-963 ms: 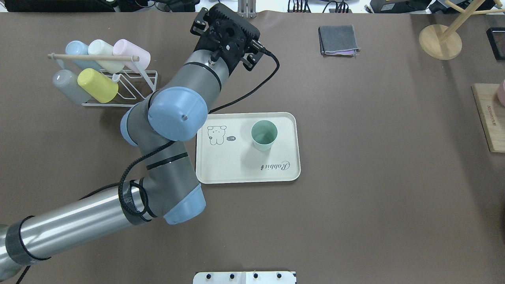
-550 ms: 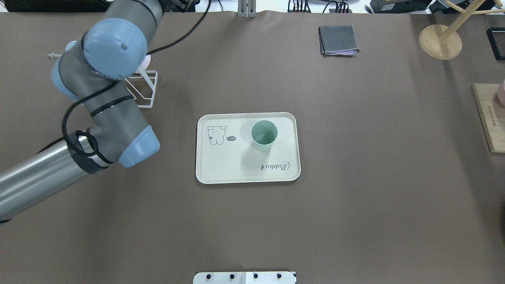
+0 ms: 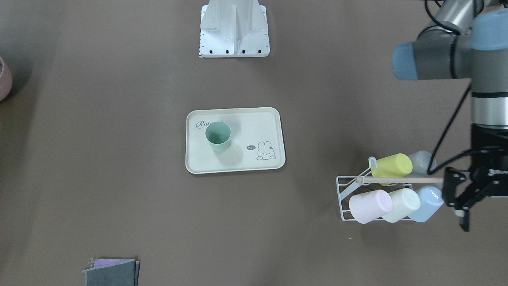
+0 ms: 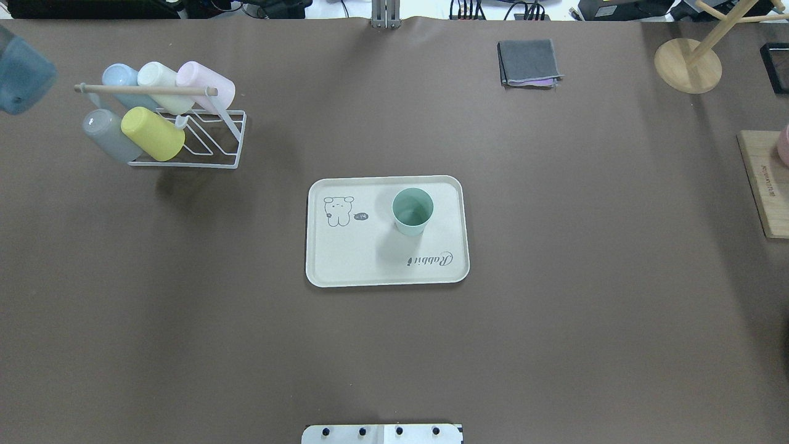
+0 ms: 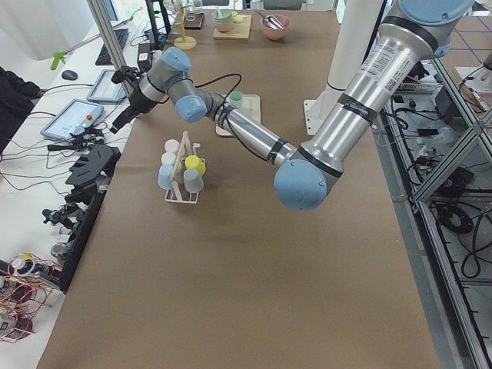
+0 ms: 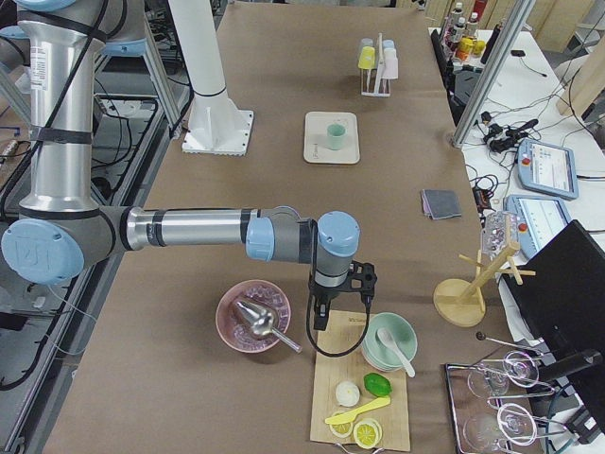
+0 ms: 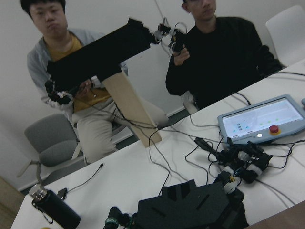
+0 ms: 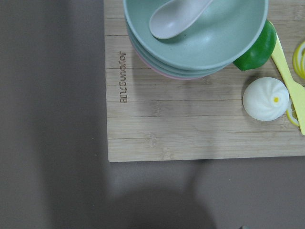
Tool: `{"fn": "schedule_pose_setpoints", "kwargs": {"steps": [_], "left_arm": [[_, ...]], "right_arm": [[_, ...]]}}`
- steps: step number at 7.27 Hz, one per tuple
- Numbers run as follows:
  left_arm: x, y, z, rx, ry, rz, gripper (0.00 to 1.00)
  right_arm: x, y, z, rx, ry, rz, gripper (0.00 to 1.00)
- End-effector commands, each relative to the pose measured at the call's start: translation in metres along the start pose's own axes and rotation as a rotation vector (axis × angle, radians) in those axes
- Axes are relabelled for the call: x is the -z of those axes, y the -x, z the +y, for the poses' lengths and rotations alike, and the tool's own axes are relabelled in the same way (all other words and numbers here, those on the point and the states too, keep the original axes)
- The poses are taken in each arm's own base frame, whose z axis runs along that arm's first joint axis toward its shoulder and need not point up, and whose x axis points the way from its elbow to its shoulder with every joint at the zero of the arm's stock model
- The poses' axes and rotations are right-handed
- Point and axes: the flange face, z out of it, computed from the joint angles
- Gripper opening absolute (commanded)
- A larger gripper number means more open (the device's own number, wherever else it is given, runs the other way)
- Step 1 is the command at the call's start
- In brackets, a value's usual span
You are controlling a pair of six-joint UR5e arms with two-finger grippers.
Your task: Pick up and place green cup on tray
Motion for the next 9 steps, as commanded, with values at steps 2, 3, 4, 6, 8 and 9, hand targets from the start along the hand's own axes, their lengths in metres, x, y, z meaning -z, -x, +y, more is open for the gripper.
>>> {"fn": "schedule_pose_setpoints", "kwargs": {"steps": [2,3,4,6,8,9], "left_arm": [[-0.014,0.158,0.079,0.213,0.228,0.075,0.98],[-0.014,0.201,0.120,0.271,0.281,0.065,0.98],[-0.012,0.225,0.155,0.330,0.346,0.128,0.98],[-0.016,0.239,0.203,0.384,0.429,0.180,0.98],[-0.037,0.246,0.243,0.470,0.563,0.306,0.98],[-0.039,0.242,0.245,0.466,0.575,0.317,0.98]], "right_arm": [[0.000,0.000,0.000,0.000,0.000,0.002,1.00],[0.000,0.000,0.000,-0.002,0.000,0.002,1.00],[0.000,0.000,0.000,0.000,0.000,0.002,1.00],[0.000,0.000,0.000,-0.002,0.000,0.002,1.00],[-0.001,-0.001,0.001,-0.001,0.001,0.002,1.00],[-0.001,-0.001,0.001,-0.001,0.001,0.002,1.00]]}}
